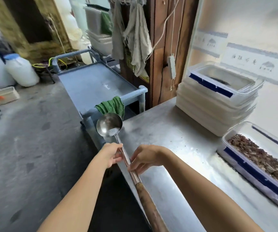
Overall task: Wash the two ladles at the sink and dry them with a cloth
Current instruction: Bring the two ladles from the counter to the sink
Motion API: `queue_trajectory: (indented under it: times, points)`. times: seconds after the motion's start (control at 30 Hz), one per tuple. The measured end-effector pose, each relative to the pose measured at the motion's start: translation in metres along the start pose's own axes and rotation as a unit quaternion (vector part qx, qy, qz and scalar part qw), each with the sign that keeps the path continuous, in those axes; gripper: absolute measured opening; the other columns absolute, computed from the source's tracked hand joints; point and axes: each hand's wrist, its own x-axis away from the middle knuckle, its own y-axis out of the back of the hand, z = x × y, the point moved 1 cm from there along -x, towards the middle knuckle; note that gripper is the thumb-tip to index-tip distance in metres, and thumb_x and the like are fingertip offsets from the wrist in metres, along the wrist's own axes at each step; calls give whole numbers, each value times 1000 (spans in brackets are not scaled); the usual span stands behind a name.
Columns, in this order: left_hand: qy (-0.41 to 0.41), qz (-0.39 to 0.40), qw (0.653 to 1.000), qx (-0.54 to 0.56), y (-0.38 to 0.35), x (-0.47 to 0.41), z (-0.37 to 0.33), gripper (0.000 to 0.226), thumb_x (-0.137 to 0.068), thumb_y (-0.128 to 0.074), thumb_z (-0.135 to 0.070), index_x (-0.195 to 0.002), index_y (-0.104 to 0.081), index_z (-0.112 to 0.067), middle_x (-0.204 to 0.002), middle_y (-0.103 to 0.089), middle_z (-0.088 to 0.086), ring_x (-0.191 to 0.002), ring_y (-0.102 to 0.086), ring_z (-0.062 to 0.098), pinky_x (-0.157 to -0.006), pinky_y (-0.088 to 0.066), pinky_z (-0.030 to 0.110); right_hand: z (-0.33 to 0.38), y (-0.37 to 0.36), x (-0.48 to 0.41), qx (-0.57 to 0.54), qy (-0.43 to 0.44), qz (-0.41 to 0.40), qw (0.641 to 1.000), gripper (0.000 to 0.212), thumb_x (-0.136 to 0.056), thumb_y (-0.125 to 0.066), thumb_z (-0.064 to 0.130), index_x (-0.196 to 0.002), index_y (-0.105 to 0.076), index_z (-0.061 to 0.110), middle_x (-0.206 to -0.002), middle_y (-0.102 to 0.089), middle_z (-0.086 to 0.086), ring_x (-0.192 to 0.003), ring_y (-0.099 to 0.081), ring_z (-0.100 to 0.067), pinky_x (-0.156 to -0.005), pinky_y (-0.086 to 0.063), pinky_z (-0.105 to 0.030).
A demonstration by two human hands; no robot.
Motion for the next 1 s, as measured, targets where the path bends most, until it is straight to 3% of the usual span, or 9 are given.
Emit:
queue_trajectory:
  times: [0.17, 0.4, 0.53, 0.7, 1.0]
  points:
    - [-23, -51, 997, 60, 87, 26, -2, 6, -94, -59, -11, -94, -62, -7, -81, -64, 9, -65, -63, 22, -53, -54, 31, 52, -56, -26, 31, 38, 61, 997, 21, -81, -80, 5, -101, -75, -1, -87, -77, -11, -79, -76, -19, -73, -61, -25]
    - [-52, -130, 980, 139, 217, 80, 16, 13, -93, -62, -13, -101, -64, -3, -88, -66, 12, -74, -65, 24, -53, -55, 30, 118, -162, -60, 96, 53, 154, 982, 17, -79, -79, 6, -95, -77, 3, -90, -77, -13, -84, -76, -20, -73, -60, -25]
    - [-64, -175, 967, 175, 308, 119, 44, 10, -92, -62, -11, -100, -63, -4, -79, -65, 10, -71, -65, 23, -56, -55, 32, 160, -252, -73, 130, 54, 214, 967, 18, -81, -78, 6, -99, -76, 1, -91, -76, -11, -83, -75, -18, -74, -59, -23]
    - [-67, -222, 948, 220, 417, 176, 86, 4, -93, -62, -11, -94, -60, -8, -73, -63, 7, -65, -64, 20, -58, -57, 33, 203, -375, -78, 153, 47, 268, 950, 34, -89, -70, 1, -118, -64, -14, -95, -73, -14, -86, -73, -21, -79, -61, -28]
    - [-74, -305, 900, 301, 610, 296, 196, 8, -93, -61, -10, -85, -59, -11, -75, -62, 6, -68, -65, 20, -55, -58, 33, 244, -615, -76, 182, 43, 371, 910, 26, -93, -63, 0, -117, -65, -9, -83, -76, -5, -75, -74, -12, -68, -59, -21]
